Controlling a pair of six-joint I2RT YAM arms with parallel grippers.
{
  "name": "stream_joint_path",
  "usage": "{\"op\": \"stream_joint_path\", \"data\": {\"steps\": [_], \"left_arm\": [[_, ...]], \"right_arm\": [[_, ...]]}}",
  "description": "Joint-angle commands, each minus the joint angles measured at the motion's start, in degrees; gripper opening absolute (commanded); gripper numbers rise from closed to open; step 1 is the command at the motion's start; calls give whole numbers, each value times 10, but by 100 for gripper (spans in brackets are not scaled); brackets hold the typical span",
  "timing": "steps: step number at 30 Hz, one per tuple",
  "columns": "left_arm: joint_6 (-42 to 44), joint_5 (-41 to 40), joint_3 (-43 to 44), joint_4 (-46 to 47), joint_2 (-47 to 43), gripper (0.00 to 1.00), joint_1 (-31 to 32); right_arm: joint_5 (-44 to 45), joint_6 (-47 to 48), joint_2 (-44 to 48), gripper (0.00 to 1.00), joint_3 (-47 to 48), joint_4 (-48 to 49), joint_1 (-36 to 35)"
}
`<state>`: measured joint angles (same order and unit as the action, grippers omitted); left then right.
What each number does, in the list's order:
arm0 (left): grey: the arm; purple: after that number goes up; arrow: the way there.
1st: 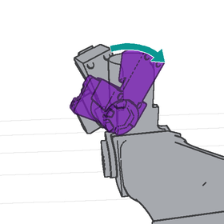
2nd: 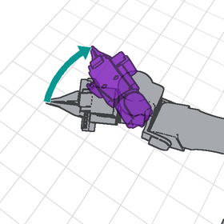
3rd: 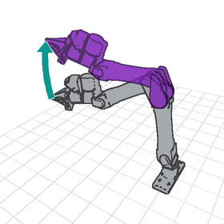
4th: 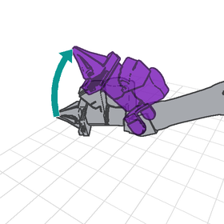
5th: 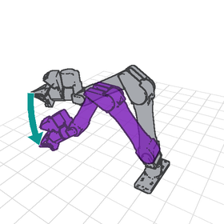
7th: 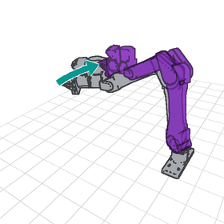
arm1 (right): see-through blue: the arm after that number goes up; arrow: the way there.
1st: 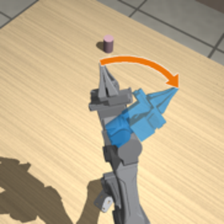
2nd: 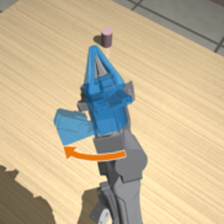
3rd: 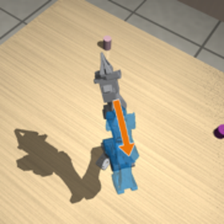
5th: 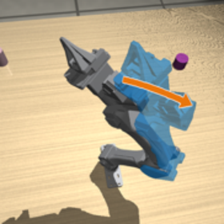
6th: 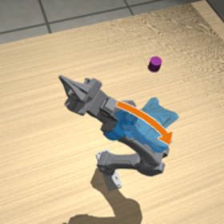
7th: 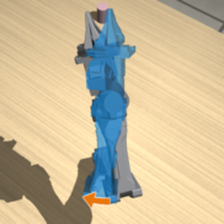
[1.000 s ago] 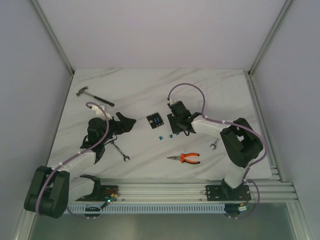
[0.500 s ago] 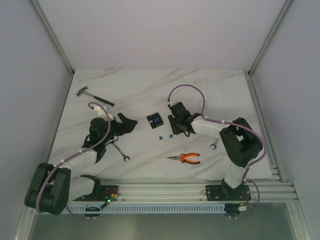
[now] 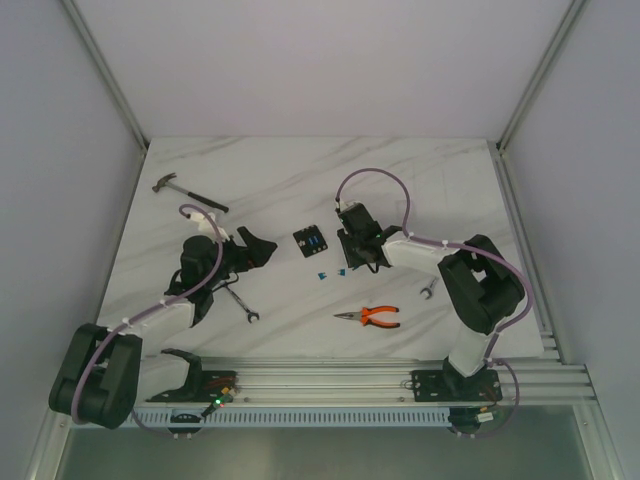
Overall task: Snap on the fuse box
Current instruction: Pick up the fuse from the center of the board.
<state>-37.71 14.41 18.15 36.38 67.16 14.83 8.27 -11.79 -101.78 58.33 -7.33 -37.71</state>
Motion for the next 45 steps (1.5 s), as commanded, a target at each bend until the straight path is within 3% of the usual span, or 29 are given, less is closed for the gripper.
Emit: {"op": "stream_joint_path", "data": {"steps": [1,14,21,25,30,33,45], "left_arm": [[-4,10,15,17,9,100,4],[-37,51,33,51,43,100,14],[-95,101,62,84,84,95,23],[-132,125,89,102,119,86,42],[-157,141,118,116,168,60,63],[-178,142,124,135,185,52,68],[-224,124,143,155,224,42,100]], "right_arm": [[-4,-7,-16,32,-3,-25,-2],[-45,32,37,22,-21,58,-4],[-140,77,91,21,-44,137,-8],[-189,95,127,22,-67,188,-14],[-217,112,149,22,-72,214,-20],[-229,118,155,22,-80,232,-26],[-243,131,157,22,-89,267,-43]]}}
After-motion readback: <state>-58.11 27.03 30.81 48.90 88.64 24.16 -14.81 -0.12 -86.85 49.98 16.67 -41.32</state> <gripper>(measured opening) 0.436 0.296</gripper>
